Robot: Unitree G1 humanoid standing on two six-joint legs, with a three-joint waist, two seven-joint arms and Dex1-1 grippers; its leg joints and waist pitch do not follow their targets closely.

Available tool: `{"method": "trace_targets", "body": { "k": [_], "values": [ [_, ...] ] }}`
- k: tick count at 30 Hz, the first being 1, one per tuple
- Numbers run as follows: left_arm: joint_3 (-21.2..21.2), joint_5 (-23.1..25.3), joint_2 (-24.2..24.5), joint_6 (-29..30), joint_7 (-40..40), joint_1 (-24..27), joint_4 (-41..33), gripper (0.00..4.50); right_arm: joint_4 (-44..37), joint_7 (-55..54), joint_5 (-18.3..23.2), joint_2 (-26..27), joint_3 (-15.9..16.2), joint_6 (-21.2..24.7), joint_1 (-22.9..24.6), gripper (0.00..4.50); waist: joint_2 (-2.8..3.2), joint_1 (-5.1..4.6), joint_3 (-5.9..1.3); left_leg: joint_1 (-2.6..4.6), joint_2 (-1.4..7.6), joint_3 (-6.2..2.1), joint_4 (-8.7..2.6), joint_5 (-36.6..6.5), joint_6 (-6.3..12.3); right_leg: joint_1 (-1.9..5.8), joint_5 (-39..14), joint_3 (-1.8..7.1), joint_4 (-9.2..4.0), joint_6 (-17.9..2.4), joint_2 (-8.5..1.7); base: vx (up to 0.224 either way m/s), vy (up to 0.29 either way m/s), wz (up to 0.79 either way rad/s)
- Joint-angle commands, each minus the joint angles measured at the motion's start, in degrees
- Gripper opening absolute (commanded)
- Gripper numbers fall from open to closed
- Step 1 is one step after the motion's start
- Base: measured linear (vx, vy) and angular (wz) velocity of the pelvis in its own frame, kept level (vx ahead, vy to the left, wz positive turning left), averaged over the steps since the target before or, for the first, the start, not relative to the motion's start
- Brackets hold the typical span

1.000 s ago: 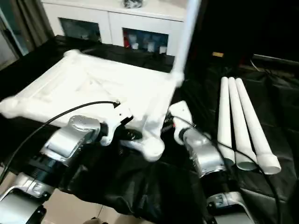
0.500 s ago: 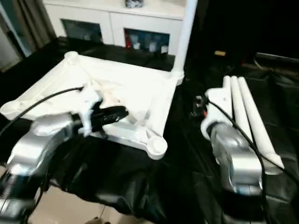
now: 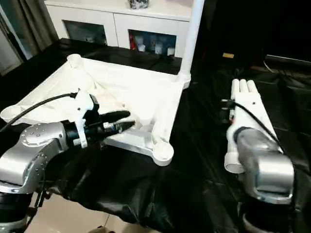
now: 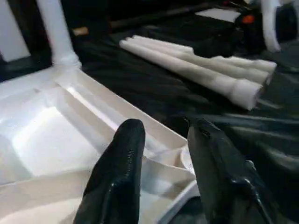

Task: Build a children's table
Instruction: Rotate table base, then pick table leg

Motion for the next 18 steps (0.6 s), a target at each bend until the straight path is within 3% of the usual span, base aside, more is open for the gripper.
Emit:
{"method": "trace_targets", "body": {
  "k": [1, 4, 6, 8, 9, 18],
  "values": [
    [-0.8, -0.2, 0.6, 0.6, -0.5, 0.3, -1.0, 2.15, 1.8, 0.0, -0.3, -0.8, -0.6, 0.7, -1.0, 2.76, -0.17, -0.21, -4.04, 0.01, -0.08, 0.18, -3.70, -6.4, -2.24, 3.31, -10.3, 2.33, -4.01, -7.1, -2.73, 0.000, 0.000, 0.00],
    [-1.6, -0.6, 1.3, 0.7, -0.2, 0.2, -1.1, 2.41, 3.5, 0.3, -0.1, -1.5, -0.5, 2.0, -1.9, 2.97, -0.43, -0.17, -4.04, 0.03, -0.06, 0.22, -3.67, -6.2, -1.98, 3.33, -11.0, 2.31, -4.04, -7.1, -2.70, 0.000, 0.000, 0.00],
    [-2.2, 0.2, 1.6, 0.2, 0.4, 0.0, -0.6, 2.54, 5.2, -1.0, -1.9, -2.9, 1.2, 4.6, -2.4, 3.09, -0.27, -0.14, -4.11, 0.07, -0.06, 0.15, -3.66, -5.7, -2.00, 3.35, -10.3, 2.28, -3.86, -7.2, -2.68, 0.000, 0.000, 0.00],
    [-2.5, 0.8, 1.8, -0.3, 0.6, 0.0, -0.1, 2.62, 6.7, -1.2, -2.4, -3.4, 2.1, 4.6, -2.7, 3.30, -0.30, -0.16, -4.11, 0.08, -0.14, 0.22, -3.58, -5.3, -2.21, 3.40, -9.7, 2.33, -3.87, -7.5, -2.61, 0.000, 0.000, 0.00],
    [-2.5, 0.9, 1.8, -0.4, 0.6, 0.0, 0.0, 2.88, 7.5, -0.8, -2.4, -3.7, 2.5, 4.0, -2.8, 3.37, -0.30, -0.10, -4.17, 0.03, -0.15, 0.26, -3.48, -5.5, -2.16, 3.43, -9.9, 2.36, -3.87, -7.5, -2.71, 0.000, 0.000, 0.00],
    [-3.4, 1.2, 2.7, -1.0, 1.1, -0.1, 0.4, 2.88, 13.9, 0.4, -0.1, -1.8, 0.7, 3.2, -4.3, 3.37, -0.57, -0.09, -4.30, 0.02, -0.06, 0.32, -3.36, -4.9, -1.26, 3.51, -8.9, 2.27, -3.64, -8.6, -2.77, 0.000, 0.000, 0.00]
  ]
}}
